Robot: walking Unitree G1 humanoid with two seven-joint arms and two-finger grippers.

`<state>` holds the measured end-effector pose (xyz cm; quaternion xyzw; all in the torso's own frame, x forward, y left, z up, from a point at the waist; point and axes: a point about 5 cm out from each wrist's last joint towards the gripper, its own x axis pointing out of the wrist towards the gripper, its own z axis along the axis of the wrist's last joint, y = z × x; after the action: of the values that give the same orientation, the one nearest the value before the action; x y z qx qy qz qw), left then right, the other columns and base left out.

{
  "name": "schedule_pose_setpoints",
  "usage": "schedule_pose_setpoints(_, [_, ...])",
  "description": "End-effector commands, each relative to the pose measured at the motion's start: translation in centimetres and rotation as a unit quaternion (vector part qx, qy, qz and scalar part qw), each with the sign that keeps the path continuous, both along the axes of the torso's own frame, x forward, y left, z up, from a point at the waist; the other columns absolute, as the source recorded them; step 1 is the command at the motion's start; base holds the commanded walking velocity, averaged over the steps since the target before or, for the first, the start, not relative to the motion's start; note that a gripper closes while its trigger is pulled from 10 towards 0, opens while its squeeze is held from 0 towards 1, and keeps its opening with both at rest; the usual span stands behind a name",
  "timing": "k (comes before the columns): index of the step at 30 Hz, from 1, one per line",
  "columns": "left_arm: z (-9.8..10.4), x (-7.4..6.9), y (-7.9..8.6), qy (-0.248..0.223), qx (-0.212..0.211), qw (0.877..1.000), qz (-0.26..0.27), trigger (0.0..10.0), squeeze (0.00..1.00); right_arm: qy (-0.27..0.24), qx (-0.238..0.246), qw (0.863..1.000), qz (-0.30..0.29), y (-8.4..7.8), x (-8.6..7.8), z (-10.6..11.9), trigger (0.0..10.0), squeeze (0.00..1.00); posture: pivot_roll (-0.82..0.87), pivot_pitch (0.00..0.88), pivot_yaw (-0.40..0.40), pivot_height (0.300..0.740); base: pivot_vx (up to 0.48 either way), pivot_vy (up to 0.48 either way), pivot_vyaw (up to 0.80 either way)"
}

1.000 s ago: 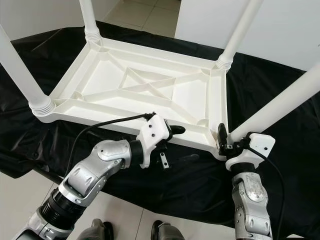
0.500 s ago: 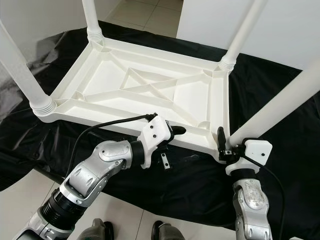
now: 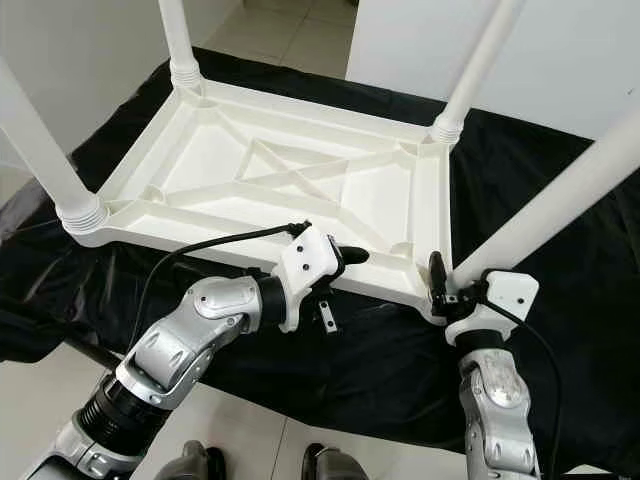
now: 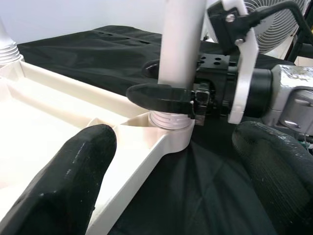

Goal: Building children table

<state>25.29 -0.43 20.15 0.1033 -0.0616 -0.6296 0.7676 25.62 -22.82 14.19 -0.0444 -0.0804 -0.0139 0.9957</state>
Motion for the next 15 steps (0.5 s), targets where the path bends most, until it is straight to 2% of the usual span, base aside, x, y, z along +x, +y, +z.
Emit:
schedule_pose_setpoints(1, [-0.03,-0.02,-0.11,0.001,0.005,1.0,0.0,10.0,0.0,0.116,0.001,0.993,-0.006,-0.3,-0.4,-4.0,10.0,0.0,0.01,0.175,-0.034,0.74,0.0,0.0,0.0])
schedule_pose_setpoints(5, [0.07,0.09,0.0,-0.001,0.004,1.0,0.003,10.0,0.0,0.146,-0.001,0.989,0.012,-0.06,0.29,-3.91,10.0,0.0,0.01,0.176,-0.038,0.74,0.0,0.0,0.0])
schedule_pose_setpoints(15, [0.18,0.17,0.11,-0.003,0.003,1.0,0.006,10.0,0.0,0.165,0.012,0.986,0.007,-0.52,0.27,-4.27,10.0,0.0,0.01,0.177,-0.037,0.74,0.0,0.0,0.0])
